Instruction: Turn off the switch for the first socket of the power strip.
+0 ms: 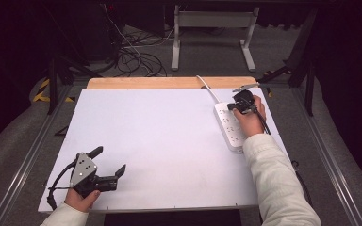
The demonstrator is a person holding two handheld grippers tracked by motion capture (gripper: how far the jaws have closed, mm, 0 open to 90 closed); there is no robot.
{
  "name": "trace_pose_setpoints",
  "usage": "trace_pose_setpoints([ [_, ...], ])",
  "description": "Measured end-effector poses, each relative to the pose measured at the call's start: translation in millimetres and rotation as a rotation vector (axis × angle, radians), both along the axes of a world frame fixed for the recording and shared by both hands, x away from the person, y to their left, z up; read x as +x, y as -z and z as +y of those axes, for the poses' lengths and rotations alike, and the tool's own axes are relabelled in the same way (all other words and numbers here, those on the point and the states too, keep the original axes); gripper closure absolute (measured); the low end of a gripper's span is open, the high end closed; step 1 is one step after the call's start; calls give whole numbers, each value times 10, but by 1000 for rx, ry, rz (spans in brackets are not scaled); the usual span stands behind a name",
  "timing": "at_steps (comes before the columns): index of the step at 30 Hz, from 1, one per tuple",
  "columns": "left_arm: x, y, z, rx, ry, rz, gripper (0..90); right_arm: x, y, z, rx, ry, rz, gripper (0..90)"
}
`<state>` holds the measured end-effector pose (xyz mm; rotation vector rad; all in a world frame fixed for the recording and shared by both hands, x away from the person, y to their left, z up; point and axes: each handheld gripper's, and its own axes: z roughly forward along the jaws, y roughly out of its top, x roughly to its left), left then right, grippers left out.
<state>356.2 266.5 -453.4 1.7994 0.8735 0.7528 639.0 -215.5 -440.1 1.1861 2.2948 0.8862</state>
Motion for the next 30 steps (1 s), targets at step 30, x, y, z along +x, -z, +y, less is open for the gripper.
trace_pose_setpoints([
  [30,0,3,-4,2,4,3,44,7,72,-34,-41,15,-6,900],
])
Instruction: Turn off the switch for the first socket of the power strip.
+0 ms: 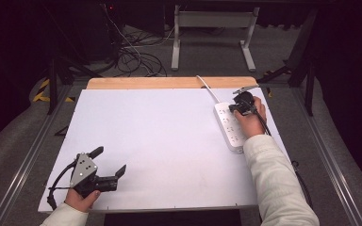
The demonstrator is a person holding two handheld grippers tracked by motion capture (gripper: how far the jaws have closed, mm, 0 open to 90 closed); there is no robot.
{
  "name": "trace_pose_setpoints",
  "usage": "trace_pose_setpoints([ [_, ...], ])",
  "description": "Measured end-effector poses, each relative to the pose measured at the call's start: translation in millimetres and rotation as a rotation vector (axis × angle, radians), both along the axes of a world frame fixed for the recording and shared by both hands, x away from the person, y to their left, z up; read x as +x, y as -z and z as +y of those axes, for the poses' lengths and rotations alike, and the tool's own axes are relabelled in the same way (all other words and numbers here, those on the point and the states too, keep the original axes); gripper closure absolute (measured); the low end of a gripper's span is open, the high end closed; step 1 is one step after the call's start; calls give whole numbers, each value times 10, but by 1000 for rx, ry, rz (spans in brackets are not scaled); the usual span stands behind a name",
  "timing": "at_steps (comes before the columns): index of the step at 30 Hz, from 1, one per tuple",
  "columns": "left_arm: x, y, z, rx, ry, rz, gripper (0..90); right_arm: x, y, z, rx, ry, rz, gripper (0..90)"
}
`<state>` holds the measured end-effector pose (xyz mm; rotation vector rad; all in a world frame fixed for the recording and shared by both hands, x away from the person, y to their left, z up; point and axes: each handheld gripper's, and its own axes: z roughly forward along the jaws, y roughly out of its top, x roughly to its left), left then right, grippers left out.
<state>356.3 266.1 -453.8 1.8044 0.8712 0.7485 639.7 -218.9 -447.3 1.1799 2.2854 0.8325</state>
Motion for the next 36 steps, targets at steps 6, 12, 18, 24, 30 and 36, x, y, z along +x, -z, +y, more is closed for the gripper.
trace_pose_setpoints([
  [6,0,2,-5,-2,-2,2,44,4,4,31,10,-12,-5,900],
  [12,4,3,0,0,1,2,44,8,17,23,20,-6,3,900],
  [18,6,5,-1,-1,2,3,43,4,22,24,27,1,3,900],
  [24,7,7,-2,-3,2,4,44,-9,36,12,44,11,-1,900],
  [30,8,7,-1,-2,2,5,43,-15,48,-4,68,20,0,900],
  [36,10,7,-1,-1,2,4,43,-20,44,17,54,26,-4,900],
])
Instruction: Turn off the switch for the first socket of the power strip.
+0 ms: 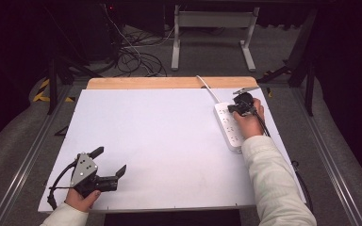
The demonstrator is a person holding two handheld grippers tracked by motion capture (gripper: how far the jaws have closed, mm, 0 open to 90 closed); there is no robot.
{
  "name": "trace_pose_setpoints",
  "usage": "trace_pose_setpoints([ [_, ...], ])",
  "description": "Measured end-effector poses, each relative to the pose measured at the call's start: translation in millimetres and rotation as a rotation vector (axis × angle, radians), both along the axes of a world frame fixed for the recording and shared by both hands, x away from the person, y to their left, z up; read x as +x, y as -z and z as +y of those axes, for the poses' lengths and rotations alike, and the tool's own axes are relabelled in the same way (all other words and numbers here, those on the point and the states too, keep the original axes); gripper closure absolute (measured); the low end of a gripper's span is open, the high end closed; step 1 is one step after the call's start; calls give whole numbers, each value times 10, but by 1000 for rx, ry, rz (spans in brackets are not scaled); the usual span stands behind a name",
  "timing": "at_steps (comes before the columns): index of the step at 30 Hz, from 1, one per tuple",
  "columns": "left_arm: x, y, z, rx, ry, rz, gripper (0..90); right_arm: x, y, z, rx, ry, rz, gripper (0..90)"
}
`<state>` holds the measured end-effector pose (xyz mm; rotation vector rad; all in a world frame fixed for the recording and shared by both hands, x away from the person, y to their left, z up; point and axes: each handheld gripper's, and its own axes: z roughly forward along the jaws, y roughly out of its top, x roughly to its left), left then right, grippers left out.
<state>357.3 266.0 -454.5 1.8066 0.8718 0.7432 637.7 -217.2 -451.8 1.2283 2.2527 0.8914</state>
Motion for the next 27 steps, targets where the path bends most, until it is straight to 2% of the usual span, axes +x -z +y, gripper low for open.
trace_pose_setpoints([
  [7,0,1,-1,-1,0,1,44,-4,8,25,-16,6,-3,900],
  [10,-3,1,0,-2,2,2,44,3,18,42,4,0,-5,900],
  [12,-4,-2,3,-1,2,1,44,0,16,68,-17,1,-14,900],
  [15,-6,-5,4,-2,2,0,44,1,-10,99,-52,-2,-6,900],
  [16,-6,-6,4,-1,4,0,44,-9,-34,105,-52,-2,-20,900],
  [17,-8,-7,5,-2,5,0,44,-14,-52,105,-55,6,-7,900],
  [19,-8,-7,7,-2,5,0,43,-37,-78,81,-2,-1,-20,900],
  [20,-8,-8,9,-2,5,0,43,-37,-78,81,-2,-1,-20,900],
  [21,-6,-11,11,-5,5,-1,43,-78,-147,57,59,-4,-48,900],
  [22,-6,-11,11,-5,5,-1,44,-90,-173,56,72,-8,-52,900],
  [27,-3,-14,5,0,6,-4,44,-171,-325,58,67,-37,-85,900],
])
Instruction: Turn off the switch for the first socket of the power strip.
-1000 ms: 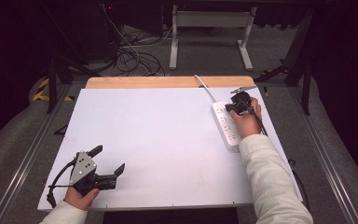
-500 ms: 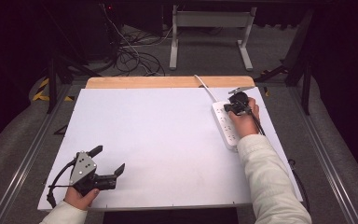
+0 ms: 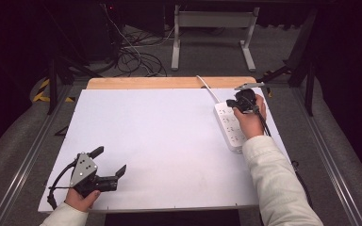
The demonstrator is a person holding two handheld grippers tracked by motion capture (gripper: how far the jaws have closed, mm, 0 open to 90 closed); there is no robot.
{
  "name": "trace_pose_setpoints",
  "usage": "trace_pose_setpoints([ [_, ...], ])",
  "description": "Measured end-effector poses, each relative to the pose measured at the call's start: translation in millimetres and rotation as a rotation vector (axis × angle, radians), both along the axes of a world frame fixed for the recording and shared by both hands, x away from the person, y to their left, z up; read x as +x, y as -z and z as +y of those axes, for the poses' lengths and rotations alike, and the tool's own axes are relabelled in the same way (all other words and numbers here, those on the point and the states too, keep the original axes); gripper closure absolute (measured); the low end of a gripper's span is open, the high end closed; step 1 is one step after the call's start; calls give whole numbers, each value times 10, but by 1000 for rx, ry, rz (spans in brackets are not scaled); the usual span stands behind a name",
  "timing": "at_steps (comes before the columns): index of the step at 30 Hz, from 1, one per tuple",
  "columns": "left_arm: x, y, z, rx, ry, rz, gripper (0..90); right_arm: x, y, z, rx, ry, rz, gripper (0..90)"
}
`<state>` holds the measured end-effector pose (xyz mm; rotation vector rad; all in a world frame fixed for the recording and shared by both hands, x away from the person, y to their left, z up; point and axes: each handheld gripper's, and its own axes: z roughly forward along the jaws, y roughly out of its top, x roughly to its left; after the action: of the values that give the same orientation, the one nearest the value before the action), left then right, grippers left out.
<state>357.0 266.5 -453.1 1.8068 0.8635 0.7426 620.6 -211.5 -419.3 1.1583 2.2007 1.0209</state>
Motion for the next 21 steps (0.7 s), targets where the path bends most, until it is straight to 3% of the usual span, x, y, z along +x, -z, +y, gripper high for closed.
trace_pose_setpoints([
  [12,-2,-3,-4,0,0,-3,43,-129,-161,-57,15,-12,-34,900],
  [21,-1,-2,-5,-2,-1,0,43,-188,-207,-63,35,-25,-29,900],
])
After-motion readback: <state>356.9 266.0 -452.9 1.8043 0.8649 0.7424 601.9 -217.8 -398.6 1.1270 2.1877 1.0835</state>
